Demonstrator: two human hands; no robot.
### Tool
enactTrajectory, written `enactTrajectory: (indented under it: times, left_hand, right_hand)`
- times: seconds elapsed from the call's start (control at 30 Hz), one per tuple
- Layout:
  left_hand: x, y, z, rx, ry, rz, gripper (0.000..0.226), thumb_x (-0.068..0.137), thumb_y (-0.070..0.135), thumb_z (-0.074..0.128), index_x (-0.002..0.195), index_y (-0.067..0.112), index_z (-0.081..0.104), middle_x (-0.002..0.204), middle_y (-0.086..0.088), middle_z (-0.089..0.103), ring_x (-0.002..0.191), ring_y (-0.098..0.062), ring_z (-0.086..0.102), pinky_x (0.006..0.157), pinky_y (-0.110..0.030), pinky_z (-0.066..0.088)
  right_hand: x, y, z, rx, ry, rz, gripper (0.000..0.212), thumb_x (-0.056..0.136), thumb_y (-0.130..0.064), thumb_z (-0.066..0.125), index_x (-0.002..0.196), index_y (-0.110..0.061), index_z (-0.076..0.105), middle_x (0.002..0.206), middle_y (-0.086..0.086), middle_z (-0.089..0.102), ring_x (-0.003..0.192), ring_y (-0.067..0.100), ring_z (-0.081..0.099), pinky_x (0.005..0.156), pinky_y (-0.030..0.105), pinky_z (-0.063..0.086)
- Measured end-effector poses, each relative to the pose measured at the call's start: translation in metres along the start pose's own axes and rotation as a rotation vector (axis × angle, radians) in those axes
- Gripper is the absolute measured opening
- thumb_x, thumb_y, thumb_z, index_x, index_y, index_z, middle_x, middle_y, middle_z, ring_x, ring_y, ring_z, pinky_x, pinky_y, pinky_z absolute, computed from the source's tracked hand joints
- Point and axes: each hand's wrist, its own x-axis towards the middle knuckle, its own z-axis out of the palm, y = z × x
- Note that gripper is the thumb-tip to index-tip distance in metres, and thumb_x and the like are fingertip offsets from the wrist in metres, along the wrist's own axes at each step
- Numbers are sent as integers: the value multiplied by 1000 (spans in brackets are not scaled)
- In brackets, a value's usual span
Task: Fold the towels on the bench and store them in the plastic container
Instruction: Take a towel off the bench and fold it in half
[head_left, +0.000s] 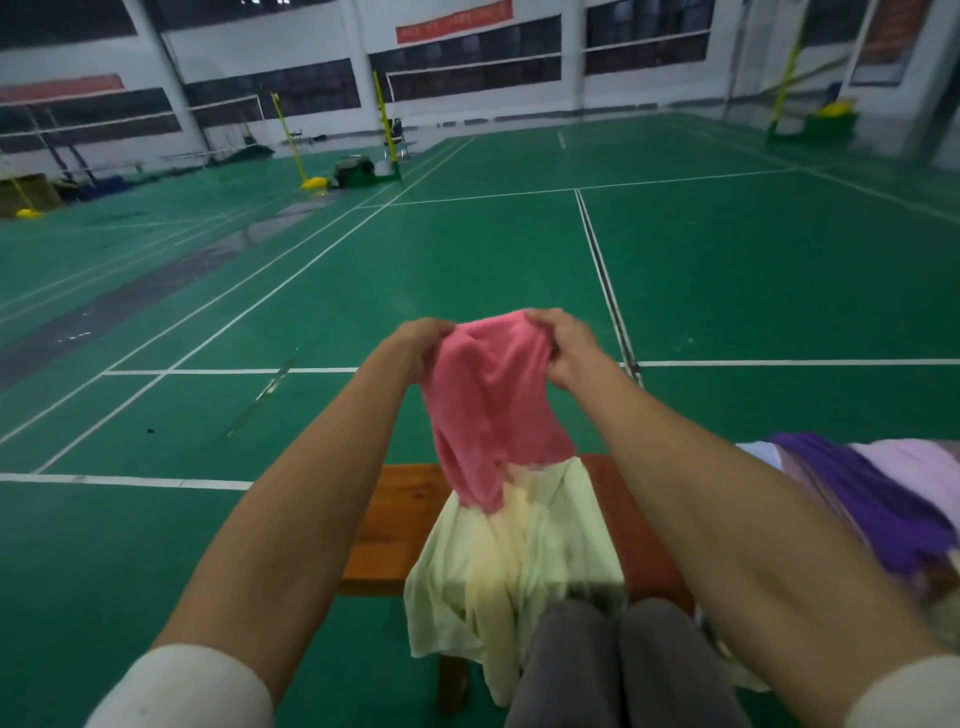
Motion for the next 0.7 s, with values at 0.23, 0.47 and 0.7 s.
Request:
enactTrajectory:
  times: [0.23, 0.47, 0.7]
  left_hand:
    - [-10, 8, 3, -100, 262, 94, 73, 63, 23, 92, 124, 0, 58, 113, -13, 69, 93, -26, 69, 80, -44, 61]
    - [1, 27, 7, -79, 136, 129, 67, 62, 26, 92, 116, -3, 65, 109, -13, 72, 81, -26, 71, 69, -41, 59]
    - [-12, 33, 9, -156, 173, 222, 48, 68, 19, 90, 109, 0, 72, 102, -16, 74, 72, -20, 68, 61, -29, 57]
  right_hand:
    - [14, -59, -32, -299, 225, -75, 35, 81, 4, 71, 115, 3, 65, 96, 12, 71, 72, 21, 67, 61, 31, 59]
    - [-4, -97, -43, -92, 281, -250, 22, 82, 13, 68, 103, 8, 67, 90, 14, 69, 69, 19, 63, 64, 32, 56]
    - [-16, -116, -70, 21, 255, -250, 57, 75, 14, 42, 123, -12, 60, 104, 8, 58, 85, 21, 59, 78, 33, 55]
